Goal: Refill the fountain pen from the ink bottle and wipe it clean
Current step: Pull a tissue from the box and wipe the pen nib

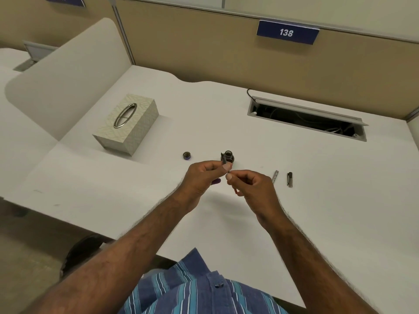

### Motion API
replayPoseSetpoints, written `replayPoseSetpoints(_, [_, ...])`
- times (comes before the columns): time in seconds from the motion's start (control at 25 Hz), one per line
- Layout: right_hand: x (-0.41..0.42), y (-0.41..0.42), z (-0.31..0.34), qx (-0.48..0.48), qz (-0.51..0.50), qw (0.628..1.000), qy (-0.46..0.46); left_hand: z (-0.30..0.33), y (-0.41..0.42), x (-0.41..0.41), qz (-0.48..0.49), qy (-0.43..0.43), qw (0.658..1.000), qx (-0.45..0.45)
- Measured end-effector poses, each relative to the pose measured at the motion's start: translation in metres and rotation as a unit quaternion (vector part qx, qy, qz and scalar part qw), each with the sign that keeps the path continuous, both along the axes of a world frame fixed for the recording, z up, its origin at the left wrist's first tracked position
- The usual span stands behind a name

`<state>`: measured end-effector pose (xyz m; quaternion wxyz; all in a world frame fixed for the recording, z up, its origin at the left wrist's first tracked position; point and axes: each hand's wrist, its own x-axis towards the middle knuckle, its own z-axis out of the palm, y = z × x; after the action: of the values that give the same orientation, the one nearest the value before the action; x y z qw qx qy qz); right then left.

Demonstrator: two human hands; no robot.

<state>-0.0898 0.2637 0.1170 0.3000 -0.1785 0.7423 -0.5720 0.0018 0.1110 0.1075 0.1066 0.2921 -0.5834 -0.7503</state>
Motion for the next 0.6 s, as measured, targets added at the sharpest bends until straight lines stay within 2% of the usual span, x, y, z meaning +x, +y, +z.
replayPoseSetpoints(0.6, [0.014, -0.074, -0.009, -0.011, -0.036, 0.999, -0.027, -0.005, -0.079, 0.011, -0.064, -0.013, 0.998, 0.018])
